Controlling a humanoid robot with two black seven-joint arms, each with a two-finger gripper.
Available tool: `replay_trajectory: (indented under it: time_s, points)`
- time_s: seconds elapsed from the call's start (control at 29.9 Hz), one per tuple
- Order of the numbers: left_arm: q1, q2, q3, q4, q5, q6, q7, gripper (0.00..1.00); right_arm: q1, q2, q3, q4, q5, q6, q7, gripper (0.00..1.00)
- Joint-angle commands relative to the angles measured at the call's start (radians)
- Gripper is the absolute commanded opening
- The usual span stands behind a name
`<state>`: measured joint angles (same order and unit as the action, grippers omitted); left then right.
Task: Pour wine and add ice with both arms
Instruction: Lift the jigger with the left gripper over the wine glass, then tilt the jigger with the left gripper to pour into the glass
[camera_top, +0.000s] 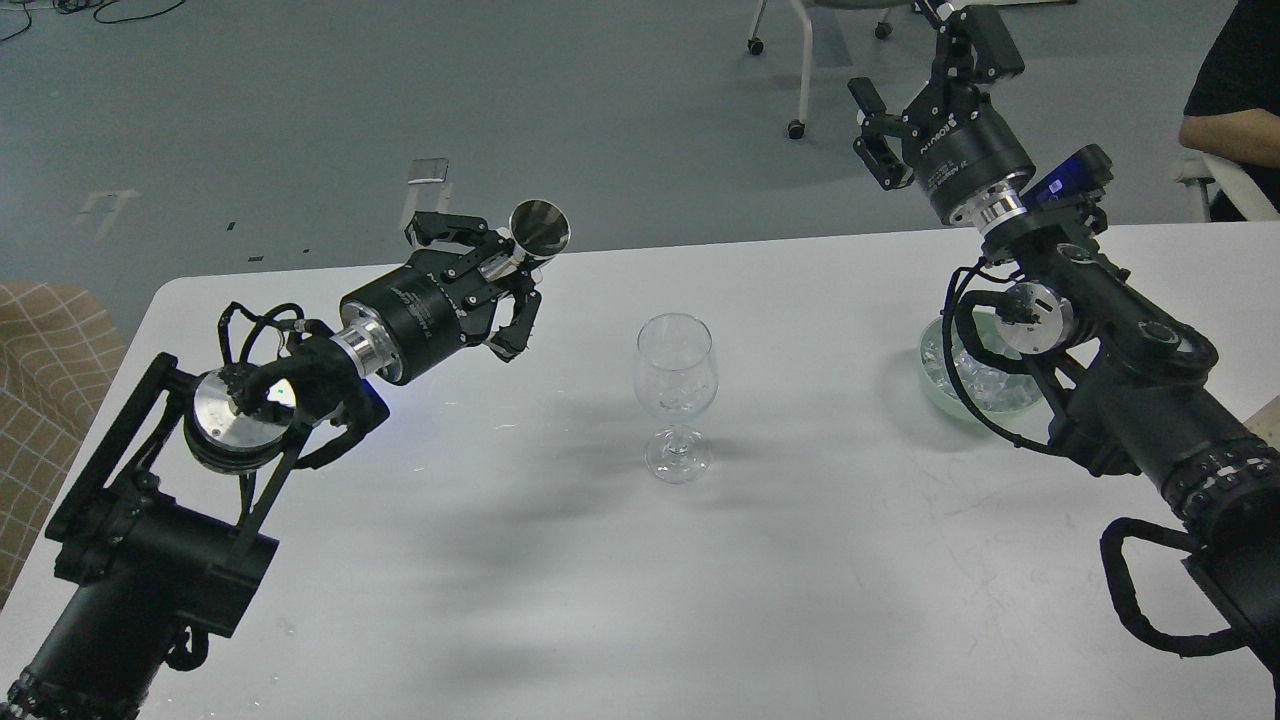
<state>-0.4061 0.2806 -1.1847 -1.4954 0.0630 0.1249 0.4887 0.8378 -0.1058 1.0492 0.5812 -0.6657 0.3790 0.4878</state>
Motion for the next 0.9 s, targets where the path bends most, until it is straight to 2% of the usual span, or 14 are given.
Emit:
replay_trajectory:
  time_s: [0.0, 0.27, 0.43, 0.87]
  points:
    - [-0.020, -0.001, 0.040, -0.005, 0.026, 0.015, 0.000, 0.00, 0.000, 0.003, 0.000, 0.000, 0.000, 0.000, 0.000, 1.00]
    - [-0.037, -0.055, 0.045, -0.014, 0.073, 0.055, 0.000, 0.00, -0.002, 0.006, 0.000, 0.000, 0.000, 0.000, 0.001, 1.00]
    - [-0.057, -0.058, 0.102, -0.014, 0.122, 0.055, 0.000, 0.00, -0.009, 0.006, 0.000, 0.003, 0.000, 0.000, 0.001, 1.00]
    - [-0.056, -0.060, 0.105, -0.014, 0.187, 0.045, 0.000, 0.00, -0.012, 0.012, 0.000, 0.005, 0.000, 0.000, 0.001, 1.00]
